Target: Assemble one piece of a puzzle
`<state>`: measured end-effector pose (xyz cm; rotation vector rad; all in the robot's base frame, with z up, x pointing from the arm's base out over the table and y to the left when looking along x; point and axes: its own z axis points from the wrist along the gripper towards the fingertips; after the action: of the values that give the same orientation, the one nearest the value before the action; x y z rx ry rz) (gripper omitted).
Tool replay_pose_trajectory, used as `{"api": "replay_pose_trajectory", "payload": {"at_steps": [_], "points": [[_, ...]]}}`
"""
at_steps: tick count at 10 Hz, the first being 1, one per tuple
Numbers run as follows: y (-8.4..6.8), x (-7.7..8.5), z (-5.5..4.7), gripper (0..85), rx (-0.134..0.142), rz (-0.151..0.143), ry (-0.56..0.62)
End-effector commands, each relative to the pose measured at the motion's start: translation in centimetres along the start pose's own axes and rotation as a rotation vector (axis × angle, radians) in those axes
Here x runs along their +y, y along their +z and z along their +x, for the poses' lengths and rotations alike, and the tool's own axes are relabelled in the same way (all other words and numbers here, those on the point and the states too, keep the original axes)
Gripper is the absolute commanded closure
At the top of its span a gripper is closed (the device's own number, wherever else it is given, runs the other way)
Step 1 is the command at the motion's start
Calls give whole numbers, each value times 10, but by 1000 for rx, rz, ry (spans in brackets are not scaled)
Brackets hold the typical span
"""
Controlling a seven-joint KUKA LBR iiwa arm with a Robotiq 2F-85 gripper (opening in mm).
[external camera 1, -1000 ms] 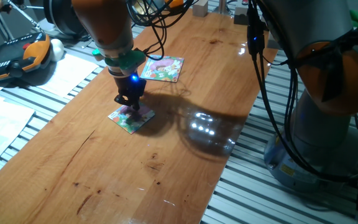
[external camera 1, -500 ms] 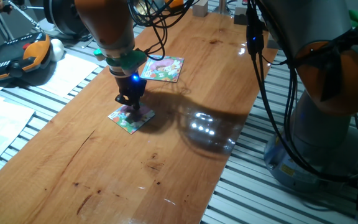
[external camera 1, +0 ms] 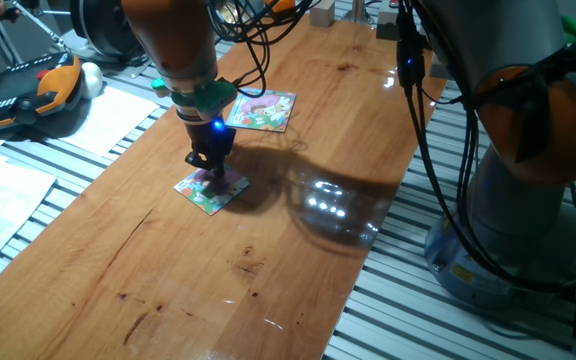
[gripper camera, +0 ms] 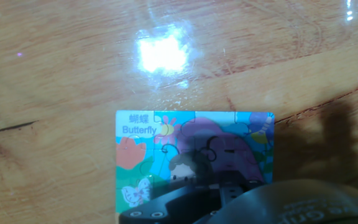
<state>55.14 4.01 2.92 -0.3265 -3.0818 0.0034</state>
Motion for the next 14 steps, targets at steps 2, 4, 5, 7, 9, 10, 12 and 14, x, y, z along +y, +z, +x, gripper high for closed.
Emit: {"api": "replay_pose_trajectory", "payload": {"at_steps": [2,4,5,7,9,10,12,14], "points": [[1,2,0,850,0,-7,0],[1,2,-1,850,-3,-9,0],[1,3,-1,850,-3,-9,0],[1,4,-1,850,-4,-12,1],[2,5,-1,850,-3,-17,1],[2,6,-1,850,-4,-19,1],[2,7,-1,850,-3,-20,2],[4,8,-1,850,-3,-28,3]]}}
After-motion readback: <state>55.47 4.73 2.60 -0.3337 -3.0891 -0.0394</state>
